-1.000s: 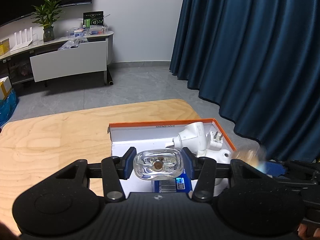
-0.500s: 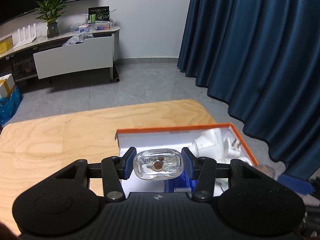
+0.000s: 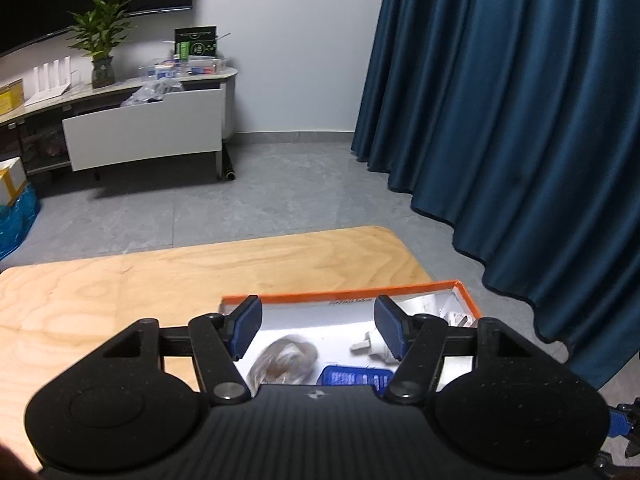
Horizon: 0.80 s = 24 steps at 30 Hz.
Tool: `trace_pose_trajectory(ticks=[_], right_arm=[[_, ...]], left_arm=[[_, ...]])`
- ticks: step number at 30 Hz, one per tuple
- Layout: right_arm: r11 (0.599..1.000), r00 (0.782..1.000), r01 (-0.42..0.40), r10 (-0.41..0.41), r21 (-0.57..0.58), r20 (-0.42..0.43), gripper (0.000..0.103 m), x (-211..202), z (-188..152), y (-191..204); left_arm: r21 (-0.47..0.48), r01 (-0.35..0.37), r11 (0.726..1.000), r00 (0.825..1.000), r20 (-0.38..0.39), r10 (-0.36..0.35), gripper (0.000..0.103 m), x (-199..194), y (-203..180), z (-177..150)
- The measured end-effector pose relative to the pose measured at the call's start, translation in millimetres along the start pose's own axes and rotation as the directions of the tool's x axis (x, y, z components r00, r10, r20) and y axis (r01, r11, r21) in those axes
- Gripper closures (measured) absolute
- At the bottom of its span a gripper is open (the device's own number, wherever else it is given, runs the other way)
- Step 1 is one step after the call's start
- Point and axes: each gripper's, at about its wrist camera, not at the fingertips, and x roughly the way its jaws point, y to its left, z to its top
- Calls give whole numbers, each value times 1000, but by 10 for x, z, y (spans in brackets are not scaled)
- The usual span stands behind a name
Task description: Organize rigid objects
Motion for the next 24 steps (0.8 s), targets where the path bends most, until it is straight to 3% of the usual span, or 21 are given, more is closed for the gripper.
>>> trace_pose_trajectory(ticks=[10, 19, 24], right_arm=[[999, 1000, -19, 19, -31, 12, 42, -255, -49, 103], [997, 1000, -10, 10, -74, 10, 34, -555, -189, 219], [996, 1000, -1, 2, -90, 7, 31, -731, -313, 233]], left_arm=[[-13, -77, 997, 997, -25, 77, 34, -410, 64, -146], [-10, -98, 995, 993, -71, 97, 22, -841, -55, -483], [-8, -132, 991, 989, -71, 131, 10, -1080, -169, -694]])
